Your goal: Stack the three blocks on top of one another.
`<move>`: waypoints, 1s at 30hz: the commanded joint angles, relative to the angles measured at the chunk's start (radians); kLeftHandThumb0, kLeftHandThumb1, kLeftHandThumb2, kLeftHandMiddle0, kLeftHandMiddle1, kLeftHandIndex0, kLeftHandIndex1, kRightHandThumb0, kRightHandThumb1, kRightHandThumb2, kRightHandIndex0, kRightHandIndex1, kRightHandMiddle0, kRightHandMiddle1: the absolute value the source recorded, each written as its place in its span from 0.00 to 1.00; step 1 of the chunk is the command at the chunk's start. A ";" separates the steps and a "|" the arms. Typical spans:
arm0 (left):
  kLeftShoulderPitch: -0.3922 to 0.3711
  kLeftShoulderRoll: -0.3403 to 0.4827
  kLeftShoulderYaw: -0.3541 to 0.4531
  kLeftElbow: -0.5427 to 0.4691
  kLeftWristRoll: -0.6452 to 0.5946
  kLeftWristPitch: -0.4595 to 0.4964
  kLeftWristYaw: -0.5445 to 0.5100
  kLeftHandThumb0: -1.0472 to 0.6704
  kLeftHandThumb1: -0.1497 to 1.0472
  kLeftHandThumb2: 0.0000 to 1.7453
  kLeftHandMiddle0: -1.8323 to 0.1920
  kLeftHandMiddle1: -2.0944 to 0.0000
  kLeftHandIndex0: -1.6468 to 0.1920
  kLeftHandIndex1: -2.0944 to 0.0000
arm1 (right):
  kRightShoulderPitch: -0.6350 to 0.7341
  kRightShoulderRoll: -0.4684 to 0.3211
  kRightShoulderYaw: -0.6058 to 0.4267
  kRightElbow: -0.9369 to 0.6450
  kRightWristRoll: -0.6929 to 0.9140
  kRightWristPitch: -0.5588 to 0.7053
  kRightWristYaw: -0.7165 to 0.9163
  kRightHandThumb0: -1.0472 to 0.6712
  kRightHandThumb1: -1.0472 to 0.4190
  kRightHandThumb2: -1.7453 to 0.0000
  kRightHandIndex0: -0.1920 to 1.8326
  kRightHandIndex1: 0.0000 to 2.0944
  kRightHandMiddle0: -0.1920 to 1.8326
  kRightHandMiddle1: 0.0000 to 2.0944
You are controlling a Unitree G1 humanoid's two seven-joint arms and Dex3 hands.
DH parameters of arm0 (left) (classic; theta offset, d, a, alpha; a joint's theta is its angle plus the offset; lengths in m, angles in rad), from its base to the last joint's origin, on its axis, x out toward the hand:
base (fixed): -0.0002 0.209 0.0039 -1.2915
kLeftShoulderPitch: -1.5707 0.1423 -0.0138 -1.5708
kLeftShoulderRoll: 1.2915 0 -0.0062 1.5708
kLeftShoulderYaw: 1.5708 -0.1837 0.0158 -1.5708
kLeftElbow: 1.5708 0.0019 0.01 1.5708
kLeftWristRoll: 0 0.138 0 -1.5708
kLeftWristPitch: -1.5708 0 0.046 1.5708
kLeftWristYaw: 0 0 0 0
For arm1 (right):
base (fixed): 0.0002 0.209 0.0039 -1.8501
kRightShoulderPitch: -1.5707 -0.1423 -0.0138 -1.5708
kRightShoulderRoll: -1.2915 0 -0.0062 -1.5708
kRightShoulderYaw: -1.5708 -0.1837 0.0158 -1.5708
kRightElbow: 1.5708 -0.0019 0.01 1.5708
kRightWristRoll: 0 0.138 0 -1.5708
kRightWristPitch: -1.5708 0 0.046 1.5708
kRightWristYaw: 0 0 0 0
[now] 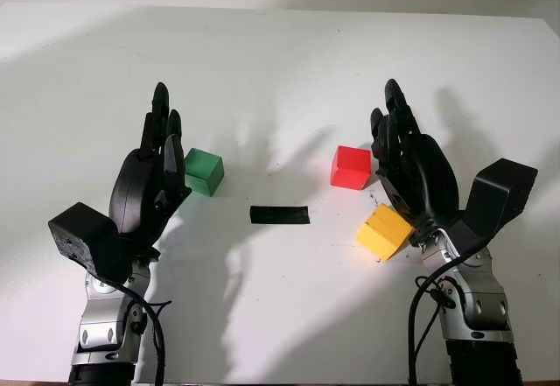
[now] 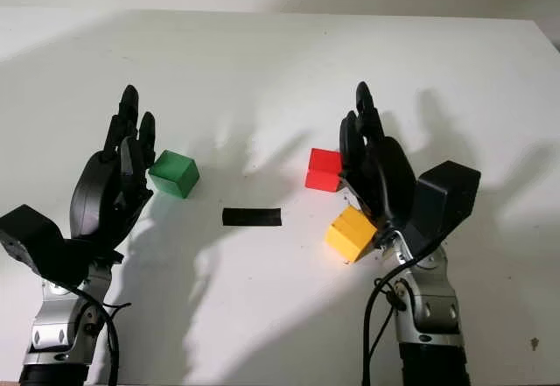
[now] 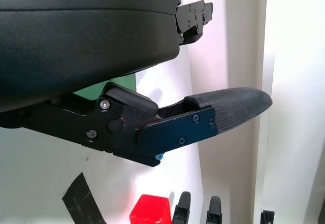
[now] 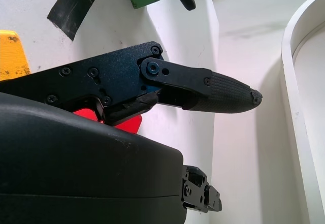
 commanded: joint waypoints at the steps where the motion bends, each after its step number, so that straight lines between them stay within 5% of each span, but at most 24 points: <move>1: 0.023 -0.003 -0.004 -0.025 -0.001 -0.009 0.000 0.13 1.00 0.41 1.00 1.00 1.00 1.00 | 0.017 -0.010 -0.003 -0.028 0.002 0.002 0.004 0.19 0.00 0.63 0.00 0.00 0.00 0.00; 11: 0.011 -0.009 -0.015 -0.014 0.006 0.003 0.012 0.13 1.00 0.41 1.00 1.00 1.00 1.00 | -0.014 -0.041 -0.012 -0.006 -0.010 0.021 0.015 0.19 0.00 0.64 0.00 0.00 0.00 0.00; 20: 0.003 -0.006 -0.014 -0.005 0.010 -0.010 0.019 0.12 1.00 0.41 1.00 1.00 1.00 1.00 | -0.202 -0.286 -0.010 -0.033 -0.234 0.036 0.007 0.11 0.03 0.94 0.03 0.02 0.08 0.04; 30: 0.000 0.006 -0.011 -0.011 -0.002 -0.005 -0.005 0.13 1.00 0.42 1.00 1.00 1.00 1.00 | -0.432 -0.517 0.128 0.030 -0.514 0.073 0.155 0.14 0.15 0.98 0.08 0.04 0.18 0.10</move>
